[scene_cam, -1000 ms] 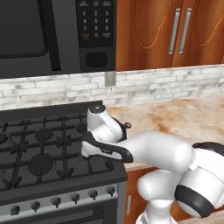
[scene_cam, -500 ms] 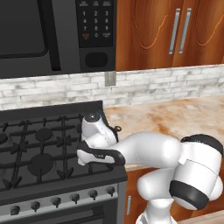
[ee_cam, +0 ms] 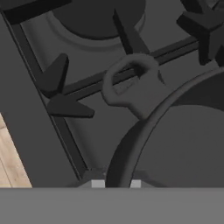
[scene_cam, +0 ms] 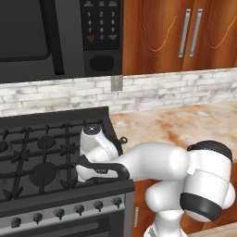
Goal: Turn on the sink faucet. Then move the garlic from the counter to the sink. Turn off the sink. Move the vegetable from the sink to the pot next to the stove. Finally move the pot to the front right burner.
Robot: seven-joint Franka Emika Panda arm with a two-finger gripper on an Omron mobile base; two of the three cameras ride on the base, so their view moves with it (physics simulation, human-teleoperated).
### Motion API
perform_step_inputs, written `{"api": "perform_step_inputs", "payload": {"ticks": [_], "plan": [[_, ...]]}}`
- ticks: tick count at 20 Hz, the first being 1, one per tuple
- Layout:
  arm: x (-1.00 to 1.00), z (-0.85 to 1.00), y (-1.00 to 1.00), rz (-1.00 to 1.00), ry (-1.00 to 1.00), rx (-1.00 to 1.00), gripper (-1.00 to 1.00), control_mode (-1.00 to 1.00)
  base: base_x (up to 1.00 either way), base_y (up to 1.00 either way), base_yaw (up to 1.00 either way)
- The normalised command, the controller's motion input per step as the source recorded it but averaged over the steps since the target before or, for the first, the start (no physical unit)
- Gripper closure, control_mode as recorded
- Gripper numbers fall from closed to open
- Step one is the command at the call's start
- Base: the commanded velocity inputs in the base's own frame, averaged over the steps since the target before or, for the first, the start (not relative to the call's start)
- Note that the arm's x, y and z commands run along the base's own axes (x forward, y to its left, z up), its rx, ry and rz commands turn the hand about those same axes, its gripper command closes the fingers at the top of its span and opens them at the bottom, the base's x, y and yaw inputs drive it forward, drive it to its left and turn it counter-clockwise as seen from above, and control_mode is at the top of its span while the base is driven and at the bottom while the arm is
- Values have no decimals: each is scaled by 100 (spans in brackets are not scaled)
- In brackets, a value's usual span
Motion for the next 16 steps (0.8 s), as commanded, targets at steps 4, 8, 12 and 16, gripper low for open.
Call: {"api": "perform_step_inputs", "payload": {"ticks": [4,8,12,16], "plan": [[0,0,17,12,0,1,100,-100,0,0,0],[0,-4,-9,11,-1,2,100,-100,0,0,0],[-1,-2,0,8,-4,1,-100,-100,0,0,0],[-19,46,3,2,-4,0,-100,-100,0,0,0]]}}
